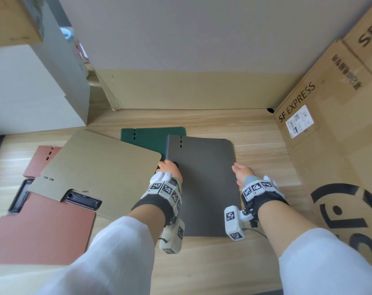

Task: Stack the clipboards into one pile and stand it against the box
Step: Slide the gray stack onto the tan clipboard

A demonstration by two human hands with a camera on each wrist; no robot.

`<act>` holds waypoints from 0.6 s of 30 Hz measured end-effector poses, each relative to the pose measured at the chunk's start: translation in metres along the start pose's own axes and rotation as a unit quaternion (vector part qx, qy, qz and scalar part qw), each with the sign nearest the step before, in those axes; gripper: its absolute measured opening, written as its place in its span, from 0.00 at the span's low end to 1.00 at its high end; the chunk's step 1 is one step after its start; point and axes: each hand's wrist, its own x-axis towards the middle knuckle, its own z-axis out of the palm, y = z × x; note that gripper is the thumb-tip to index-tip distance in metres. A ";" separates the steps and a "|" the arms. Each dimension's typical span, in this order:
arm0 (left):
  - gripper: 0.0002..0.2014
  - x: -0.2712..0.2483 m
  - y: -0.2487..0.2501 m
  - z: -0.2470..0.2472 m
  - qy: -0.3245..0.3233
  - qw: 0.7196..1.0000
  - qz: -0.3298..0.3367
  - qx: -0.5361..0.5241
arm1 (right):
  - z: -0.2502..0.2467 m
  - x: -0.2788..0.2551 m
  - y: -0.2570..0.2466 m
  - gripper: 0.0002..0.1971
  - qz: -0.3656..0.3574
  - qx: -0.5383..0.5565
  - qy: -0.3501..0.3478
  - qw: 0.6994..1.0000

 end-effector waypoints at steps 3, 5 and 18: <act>0.24 0.000 -0.002 0.001 0.004 1.000 -0.001 -0.008 | 0.001 -0.003 -0.006 0.24 -0.001 -0.025 0.003 1.000; 0.24 0.001 -0.004 0.002 0.005 1.000 0.000 -0.016 | 0.002 -0.005 -0.009 0.24 -0.001 -0.033 0.006 0.999; 0.40 0.015 -0.079 -0.028 0.069 0.997 -0.030 0.011 | 0.013 0.001 -0.010 0.26 -0.016 -0.062 0.021 0.998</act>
